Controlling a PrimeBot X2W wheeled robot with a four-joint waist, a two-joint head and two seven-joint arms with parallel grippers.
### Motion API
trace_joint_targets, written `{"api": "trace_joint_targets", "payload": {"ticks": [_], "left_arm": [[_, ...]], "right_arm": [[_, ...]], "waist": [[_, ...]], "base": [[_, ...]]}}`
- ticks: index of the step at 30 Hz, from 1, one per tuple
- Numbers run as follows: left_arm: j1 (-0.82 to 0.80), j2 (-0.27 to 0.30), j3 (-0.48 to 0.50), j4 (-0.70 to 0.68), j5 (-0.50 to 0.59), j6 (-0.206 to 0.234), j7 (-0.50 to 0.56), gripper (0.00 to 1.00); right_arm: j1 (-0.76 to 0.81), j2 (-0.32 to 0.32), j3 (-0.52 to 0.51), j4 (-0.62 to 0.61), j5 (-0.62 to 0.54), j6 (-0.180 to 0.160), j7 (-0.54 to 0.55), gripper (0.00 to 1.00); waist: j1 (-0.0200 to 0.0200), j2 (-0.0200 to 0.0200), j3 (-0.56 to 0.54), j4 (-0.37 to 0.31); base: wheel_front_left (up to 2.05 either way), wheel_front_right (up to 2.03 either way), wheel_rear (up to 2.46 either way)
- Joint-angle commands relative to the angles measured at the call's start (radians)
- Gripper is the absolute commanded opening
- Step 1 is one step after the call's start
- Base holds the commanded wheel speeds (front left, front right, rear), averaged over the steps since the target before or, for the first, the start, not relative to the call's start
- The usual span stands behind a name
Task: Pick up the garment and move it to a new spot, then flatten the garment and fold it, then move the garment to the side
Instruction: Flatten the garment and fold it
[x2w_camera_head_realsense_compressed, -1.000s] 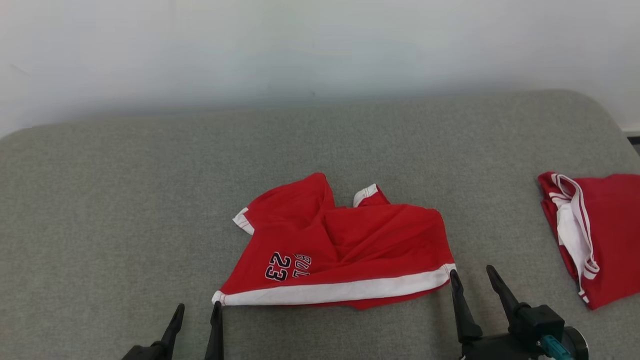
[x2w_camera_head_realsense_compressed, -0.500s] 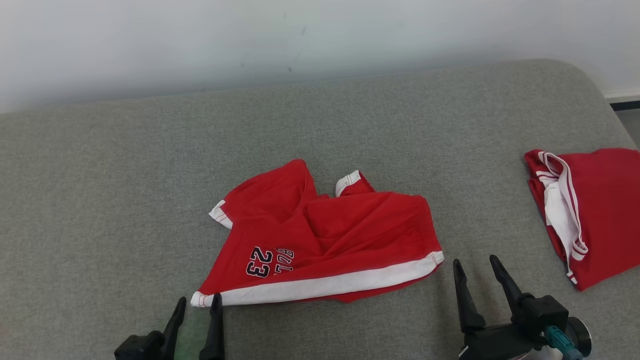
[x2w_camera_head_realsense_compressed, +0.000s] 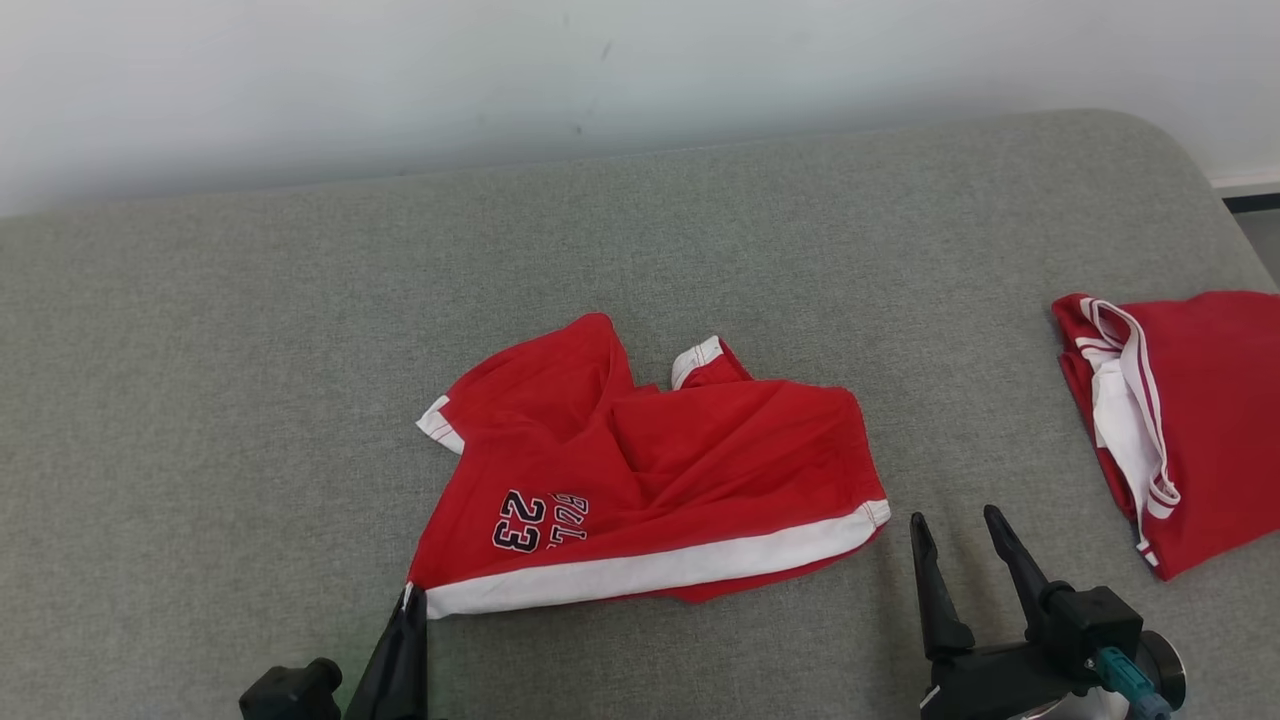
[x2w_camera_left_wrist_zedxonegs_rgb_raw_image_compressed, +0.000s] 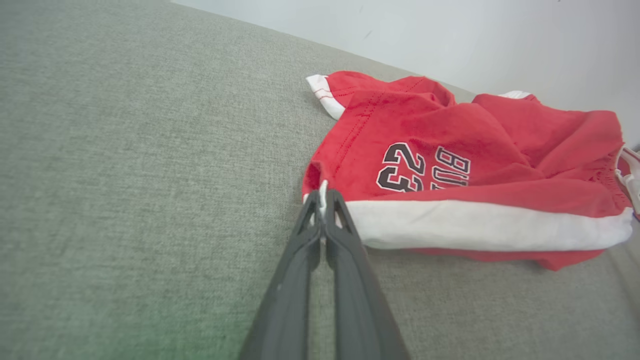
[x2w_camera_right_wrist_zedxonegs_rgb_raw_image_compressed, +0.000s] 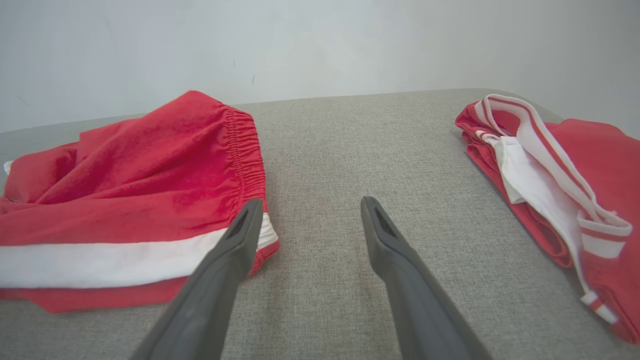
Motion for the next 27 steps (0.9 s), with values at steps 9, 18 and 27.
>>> {"api": "trace_joint_targets", "payload": {"ticks": [9,18,27], "left_arm": [[0.002,0.002,0.024,-0.037,0.026,0.001,-0.003,0.00],[-0.014,0.002,0.022,-0.042,0.044,0.001,-0.003,0.00],[-0.019,0.002,0.023,-0.038,0.050,0.001,-0.003,0.00]], "right_arm": [[-0.010,0.007,0.032,0.022,0.027,-0.003,0.000,1.00],[-0.052,-0.025,0.115,0.083,0.084,-0.003,0.000,1.00],[-0.089,-0.059,0.168,0.114,0.109,-0.003,-0.001,0.80]], "waist": [[0.0000,-0.0001,0.004,0.020],[0.0000,-0.0001,0.022,0.032],[0.0000,-0.0001,0.026,0.037]], "base": [[0.00,0.00,0.00],[0.00,0.00,0.00],[0.00,0.00,0.00]]}}
